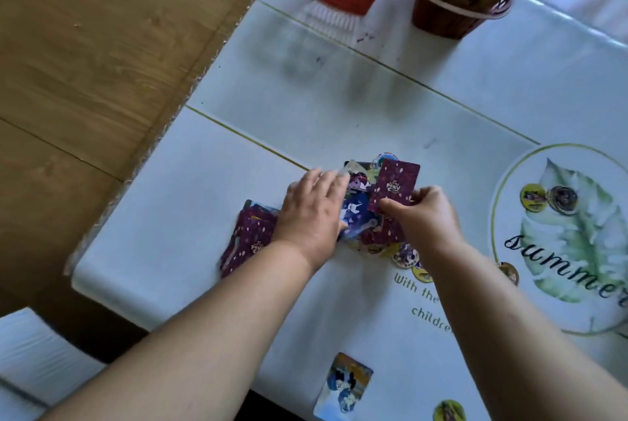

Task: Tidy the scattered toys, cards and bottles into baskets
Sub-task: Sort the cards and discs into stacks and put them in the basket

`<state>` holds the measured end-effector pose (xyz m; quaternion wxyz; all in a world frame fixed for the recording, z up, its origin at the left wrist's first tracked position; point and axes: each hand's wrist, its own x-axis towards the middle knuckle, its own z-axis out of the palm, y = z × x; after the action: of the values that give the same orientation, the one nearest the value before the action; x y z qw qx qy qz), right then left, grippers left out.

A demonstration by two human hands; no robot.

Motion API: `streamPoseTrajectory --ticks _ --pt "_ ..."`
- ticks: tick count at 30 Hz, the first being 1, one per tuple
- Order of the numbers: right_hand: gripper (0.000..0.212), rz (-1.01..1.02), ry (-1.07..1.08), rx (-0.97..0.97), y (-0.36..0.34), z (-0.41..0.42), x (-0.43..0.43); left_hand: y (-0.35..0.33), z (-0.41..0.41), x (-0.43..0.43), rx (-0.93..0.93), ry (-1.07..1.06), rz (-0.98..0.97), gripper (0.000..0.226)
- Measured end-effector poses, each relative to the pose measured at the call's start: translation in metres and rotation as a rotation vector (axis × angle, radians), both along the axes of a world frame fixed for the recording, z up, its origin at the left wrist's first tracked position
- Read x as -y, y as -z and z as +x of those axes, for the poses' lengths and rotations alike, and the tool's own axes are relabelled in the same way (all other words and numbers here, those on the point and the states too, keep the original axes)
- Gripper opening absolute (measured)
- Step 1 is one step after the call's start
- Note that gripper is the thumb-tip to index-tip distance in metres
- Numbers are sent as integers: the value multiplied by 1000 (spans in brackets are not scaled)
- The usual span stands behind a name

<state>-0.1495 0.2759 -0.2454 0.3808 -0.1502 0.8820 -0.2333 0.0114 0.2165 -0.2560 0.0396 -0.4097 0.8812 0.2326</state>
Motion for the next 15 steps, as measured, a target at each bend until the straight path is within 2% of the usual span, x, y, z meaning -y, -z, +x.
streamPoseTrajectory --ticks 3,6,9,12,15 --pt "16 -94 125 73 3 -7 -23 3 -23 7 185 55 57 83" --pt "11 -144 192 95 1 -13 -43 2 -28 8 174 15 17 60" --pt "12 -163 256 161 -2 -11 -53 4 -18 6 86 -131 66 39" --pt "14 -177 282 239 -11 -5 -57 3 2 6 -100 -284 173 27" --pt "12 -204 314 262 -20 -2 -61 -8 25 4 -254 -585 352 17"
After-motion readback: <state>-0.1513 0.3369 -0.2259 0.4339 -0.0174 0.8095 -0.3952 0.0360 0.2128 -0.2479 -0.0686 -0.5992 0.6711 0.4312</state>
